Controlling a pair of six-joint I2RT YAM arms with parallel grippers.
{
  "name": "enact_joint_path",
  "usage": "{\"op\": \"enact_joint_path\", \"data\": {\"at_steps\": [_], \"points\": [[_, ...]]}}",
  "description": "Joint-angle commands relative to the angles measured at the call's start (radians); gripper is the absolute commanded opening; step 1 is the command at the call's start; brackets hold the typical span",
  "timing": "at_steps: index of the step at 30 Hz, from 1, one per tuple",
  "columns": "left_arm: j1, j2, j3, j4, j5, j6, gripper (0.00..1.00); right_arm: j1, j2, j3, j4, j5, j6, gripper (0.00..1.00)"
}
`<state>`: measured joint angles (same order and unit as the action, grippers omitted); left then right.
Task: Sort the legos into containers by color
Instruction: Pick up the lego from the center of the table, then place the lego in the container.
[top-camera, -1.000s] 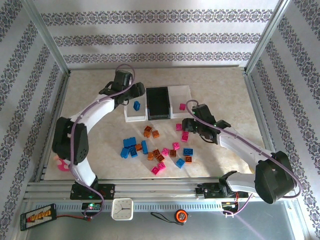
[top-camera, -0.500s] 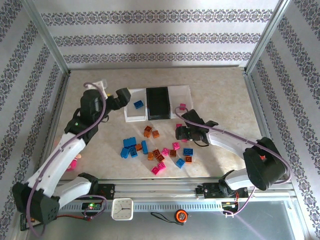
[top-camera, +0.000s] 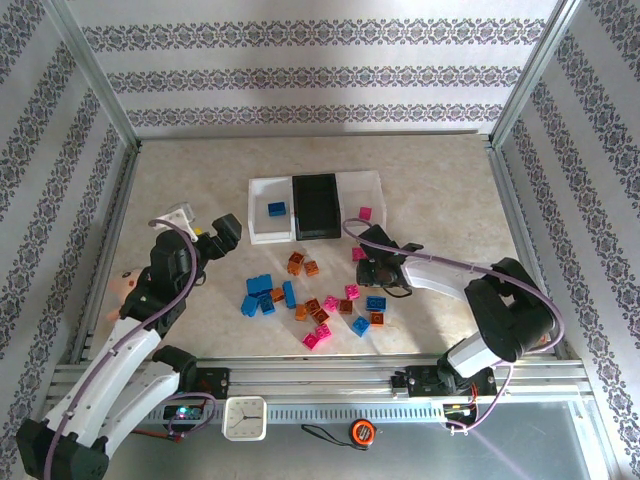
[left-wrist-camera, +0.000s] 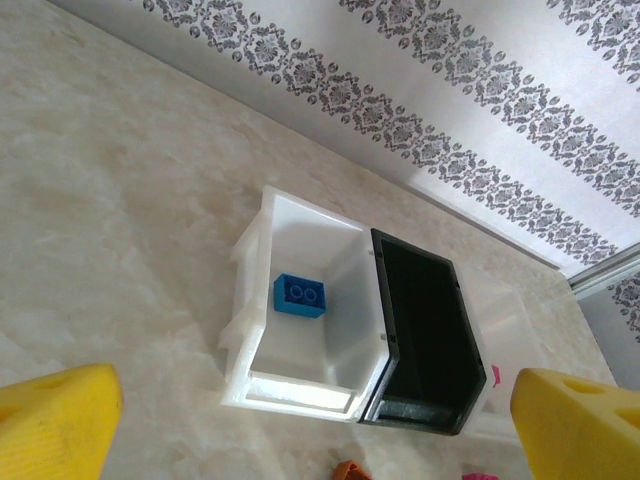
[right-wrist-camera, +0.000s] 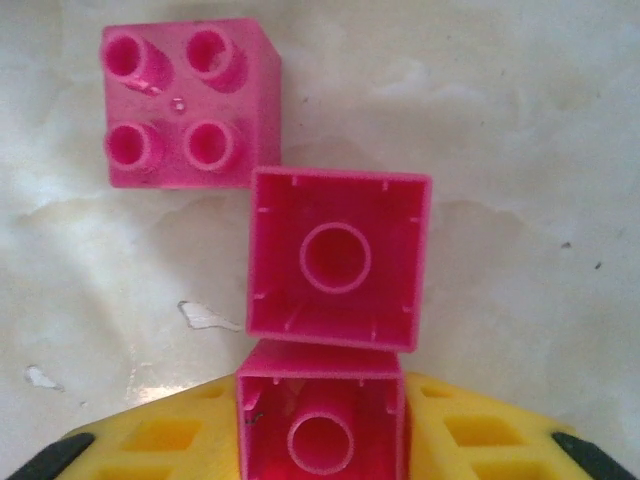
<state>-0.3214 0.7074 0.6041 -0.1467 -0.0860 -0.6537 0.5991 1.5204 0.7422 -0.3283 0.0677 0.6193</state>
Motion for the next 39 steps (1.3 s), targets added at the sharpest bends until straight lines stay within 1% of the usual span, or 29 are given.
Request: {"op": "enact_joint_path", "data": {"at_steps": [1,6,9,12,15,17,20,24,26,28,30,33,35,37,39], "points": [[-0.002,-0.011,-0.028,0.027,0.044,0.021,0.99,0.014,-0.09,-0.011,-0.033,-0.013,-0.017,0.34],[-0.001,-0.032,-0.086,0.059,0.061,-0.008,0.99,0.014,-0.243,0.046,-0.095,-0.022,-0.063,0.3],[-0.002,-0.03,-0.101,0.041,0.051,-0.022,0.99,-0.013,-0.245,0.147,-0.107,-0.004,-0.111,0.29],[-0.002,-0.02,-0.103,0.024,0.073,-0.011,0.99,-0.059,-0.163,0.266,-0.093,0.009,-0.146,0.29],[-0.001,-0.007,-0.104,0.0,0.096,-0.011,0.99,-0.107,-0.025,0.389,-0.054,0.028,-0.165,0.29],[-0.002,-0.002,-0.105,-0.026,0.109,-0.016,0.99,-0.133,0.079,0.485,-0.059,0.035,-0.173,0.29],[-0.001,-0.005,-0.123,-0.057,0.126,-0.027,0.99,-0.154,0.221,0.599,-0.064,0.059,-0.183,0.3],[0.0,0.01,-0.14,-0.095,0.148,-0.026,1.0,-0.174,0.35,0.694,-0.066,0.083,-0.172,0.31],[-0.001,0.025,-0.143,-0.106,0.162,-0.023,1.0,-0.184,0.393,0.723,-0.066,0.075,-0.157,0.36],[-0.001,0.048,-0.137,-0.116,0.18,-0.013,1.0,-0.189,0.427,0.745,-0.071,0.066,-0.147,0.51],[-0.001,0.072,-0.129,-0.122,0.195,-0.005,1.0,-0.191,0.438,0.755,-0.075,0.06,-0.146,0.61],[-0.001,0.104,-0.121,-0.128,0.208,-0.001,1.0,-0.188,0.403,0.726,-0.068,0.047,-0.15,0.67],[-0.001,0.11,-0.12,-0.125,0.212,-0.003,1.0,-0.182,0.351,0.681,-0.061,0.038,-0.151,0.69],[-0.002,0.11,-0.122,-0.12,0.21,-0.005,1.0,-0.161,0.271,0.601,-0.039,0.019,-0.157,0.7],[-0.001,0.103,-0.124,-0.116,0.206,-0.005,1.0,-0.125,0.187,0.513,-0.021,0.002,-0.164,0.75]]}}
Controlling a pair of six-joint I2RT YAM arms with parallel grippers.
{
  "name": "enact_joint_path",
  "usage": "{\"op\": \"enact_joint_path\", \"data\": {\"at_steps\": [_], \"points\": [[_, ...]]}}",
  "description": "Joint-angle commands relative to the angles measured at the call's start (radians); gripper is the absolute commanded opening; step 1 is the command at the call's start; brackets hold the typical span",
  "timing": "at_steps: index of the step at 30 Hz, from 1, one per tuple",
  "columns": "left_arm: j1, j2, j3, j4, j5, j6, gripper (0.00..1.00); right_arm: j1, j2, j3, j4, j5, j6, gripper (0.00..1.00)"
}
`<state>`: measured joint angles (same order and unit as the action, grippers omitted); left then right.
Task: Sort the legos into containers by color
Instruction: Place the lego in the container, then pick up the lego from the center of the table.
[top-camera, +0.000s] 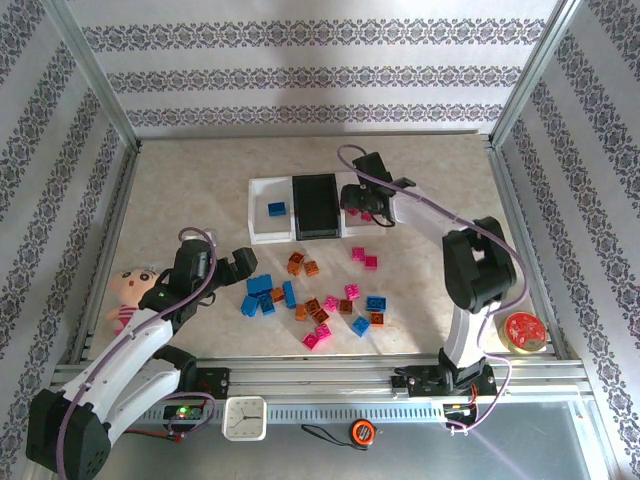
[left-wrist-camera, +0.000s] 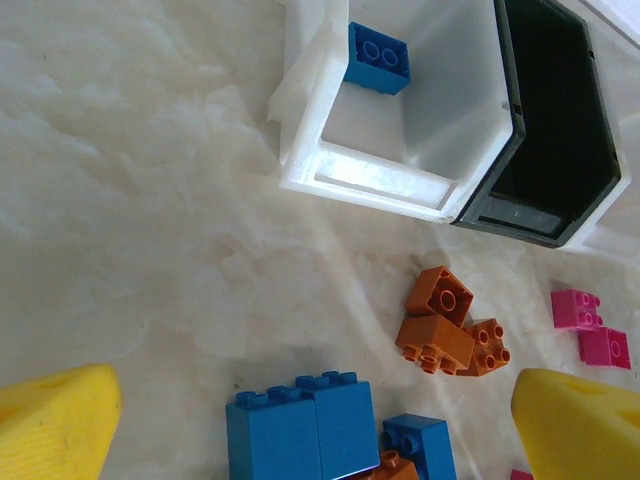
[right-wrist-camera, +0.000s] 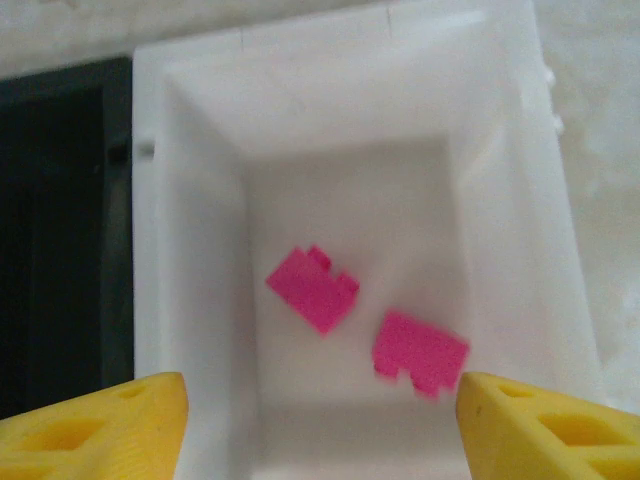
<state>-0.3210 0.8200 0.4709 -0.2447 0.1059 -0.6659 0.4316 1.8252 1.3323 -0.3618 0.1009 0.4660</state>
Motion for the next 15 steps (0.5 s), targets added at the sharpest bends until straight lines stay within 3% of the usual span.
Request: {"op": "enact_joint_path", "data": {"at_steps": [1,7,11,15], "points": [[-0.001,-0.011,0.006,-0.014,0.013,0.006,1.0,0.066,-0.159,-0.131,0.018,-0.045,-0.019,0.76],[-0.002,-0.014,-0.009,0.008,0.014,-0.001,1.0,0.255,-0.24,-0.302,0.022,-0.193,-0.106,0.82],[-0.001,-0.016,-0.011,0.003,0.008,-0.001,1.0,0.374,-0.158,-0.292,0.007,-0.144,-0.148,0.82],[0.0,-0.037,-0.022,-0.01,0.001,-0.007,1.0,0.403,-0.076,-0.261,0.045,-0.131,-0.137,0.77]]}}
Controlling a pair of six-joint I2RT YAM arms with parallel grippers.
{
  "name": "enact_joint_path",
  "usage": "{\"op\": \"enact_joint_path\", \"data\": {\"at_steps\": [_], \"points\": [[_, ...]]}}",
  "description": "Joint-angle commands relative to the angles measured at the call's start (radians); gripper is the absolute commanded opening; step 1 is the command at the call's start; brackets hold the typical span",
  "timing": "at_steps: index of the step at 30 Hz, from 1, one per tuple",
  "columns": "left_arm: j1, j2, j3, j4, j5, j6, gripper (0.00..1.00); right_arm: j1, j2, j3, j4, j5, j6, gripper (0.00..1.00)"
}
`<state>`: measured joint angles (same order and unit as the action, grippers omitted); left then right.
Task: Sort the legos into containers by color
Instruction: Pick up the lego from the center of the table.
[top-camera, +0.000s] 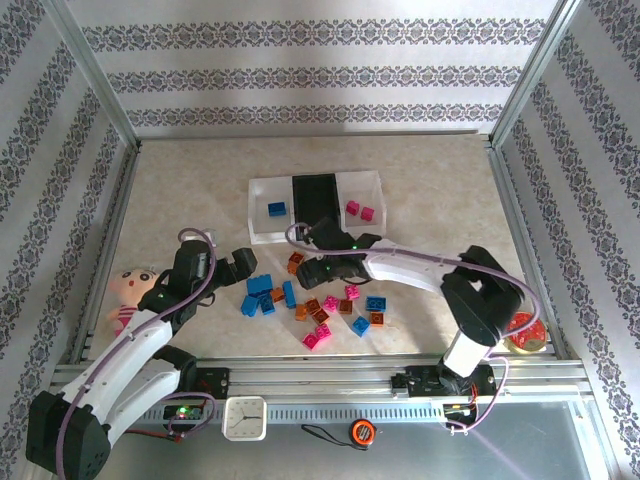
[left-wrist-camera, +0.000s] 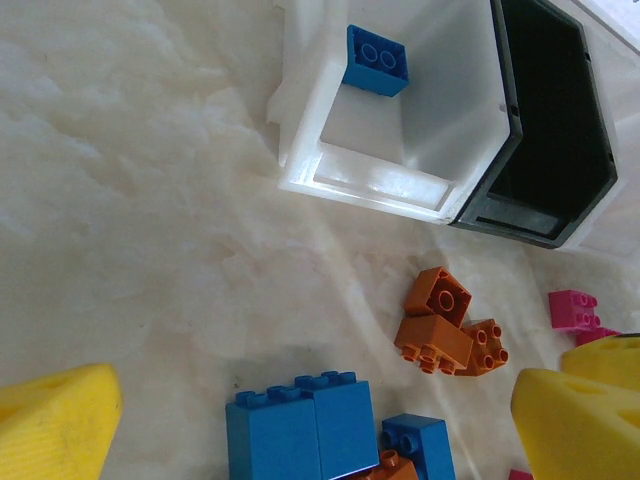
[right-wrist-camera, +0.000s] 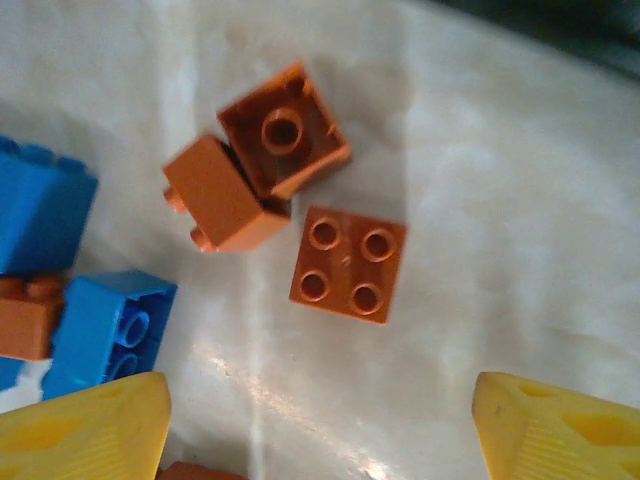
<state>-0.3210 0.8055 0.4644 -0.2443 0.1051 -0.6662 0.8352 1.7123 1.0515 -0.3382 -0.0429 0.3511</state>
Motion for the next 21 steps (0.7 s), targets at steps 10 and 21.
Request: {"op": "enact_joint_path", "data": {"at_steps": [10,21], "points": [[0.0,-0.053,-0.024,-0.032,-0.005,-0.005,1.0,0.001,0.168,0.103,0.022,0.071,-0.027,0.67],[-0.001,-0.048,-0.032,-0.019,-0.001,-0.01,0.99,0.014,0.186,0.116,0.027,0.138,-0.043,0.49]]}}
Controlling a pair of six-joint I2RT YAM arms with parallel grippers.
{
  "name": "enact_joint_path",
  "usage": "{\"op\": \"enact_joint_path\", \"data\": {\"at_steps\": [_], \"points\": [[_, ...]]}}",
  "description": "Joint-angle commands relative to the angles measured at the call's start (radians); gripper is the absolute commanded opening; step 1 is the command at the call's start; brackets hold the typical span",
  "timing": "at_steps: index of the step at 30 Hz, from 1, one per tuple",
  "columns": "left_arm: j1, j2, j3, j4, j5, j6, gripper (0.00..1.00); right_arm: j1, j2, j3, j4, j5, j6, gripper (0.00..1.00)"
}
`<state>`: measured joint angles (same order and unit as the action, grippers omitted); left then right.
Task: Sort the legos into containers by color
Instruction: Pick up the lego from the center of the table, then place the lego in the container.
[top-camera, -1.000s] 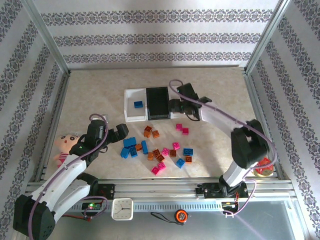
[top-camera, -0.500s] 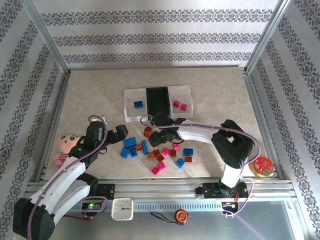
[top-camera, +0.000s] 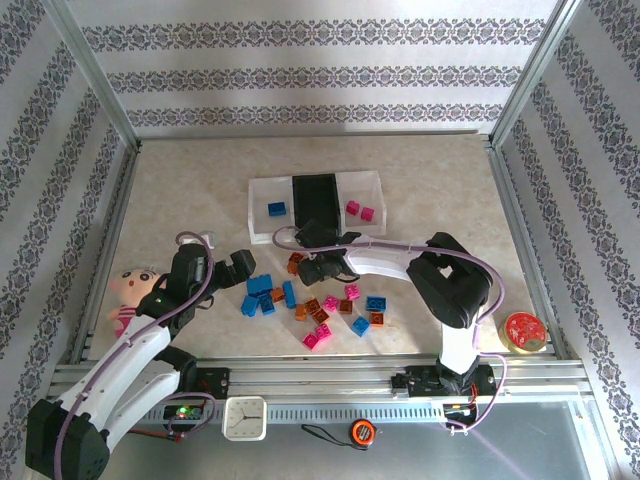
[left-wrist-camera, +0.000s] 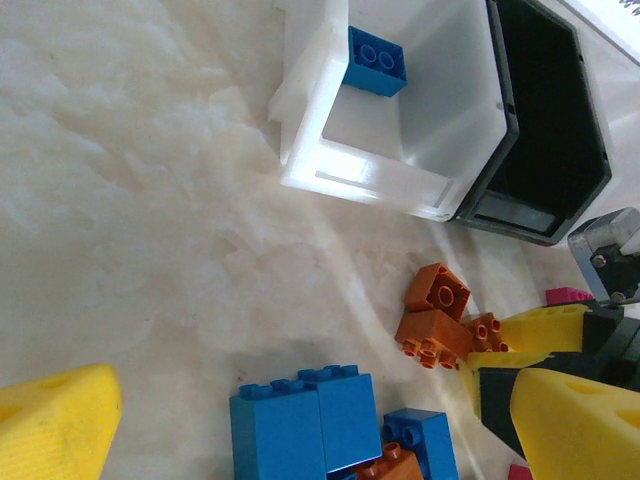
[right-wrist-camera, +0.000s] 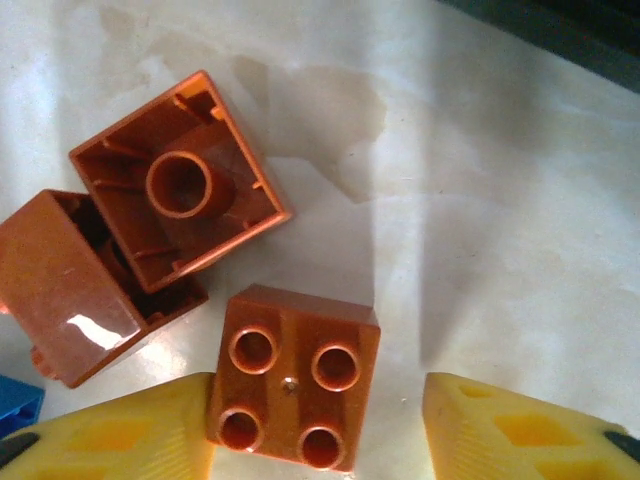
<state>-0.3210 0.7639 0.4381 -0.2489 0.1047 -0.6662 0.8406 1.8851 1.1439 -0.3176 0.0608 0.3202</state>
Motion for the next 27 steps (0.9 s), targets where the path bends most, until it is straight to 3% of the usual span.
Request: {"op": "enact_joint_path", "data": {"at_steps": [1,7,16,27], "points": [[-0.001,-0.007,-0.004,-0.015,0.001,-0.01,0.99,0.009,0.009,0.018,0.011,0.032,-0.014,0.45],[-0.001,-0.006,-0.001,-0.018,0.002,-0.005,1.0,0.008,-0.087,-0.045,0.037,0.006,-0.02,0.3],[-0.001,0.009,0.005,-0.002,0.016,0.001,1.0,-0.034,-0.316,-0.022,-0.006,0.003,-0.018,0.27],[-0.002,0.051,0.029,-0.016,0.075,0.018,0.97,-0.153,0.015,0.332,-0.046,0.11,0.086,0.26]]}}
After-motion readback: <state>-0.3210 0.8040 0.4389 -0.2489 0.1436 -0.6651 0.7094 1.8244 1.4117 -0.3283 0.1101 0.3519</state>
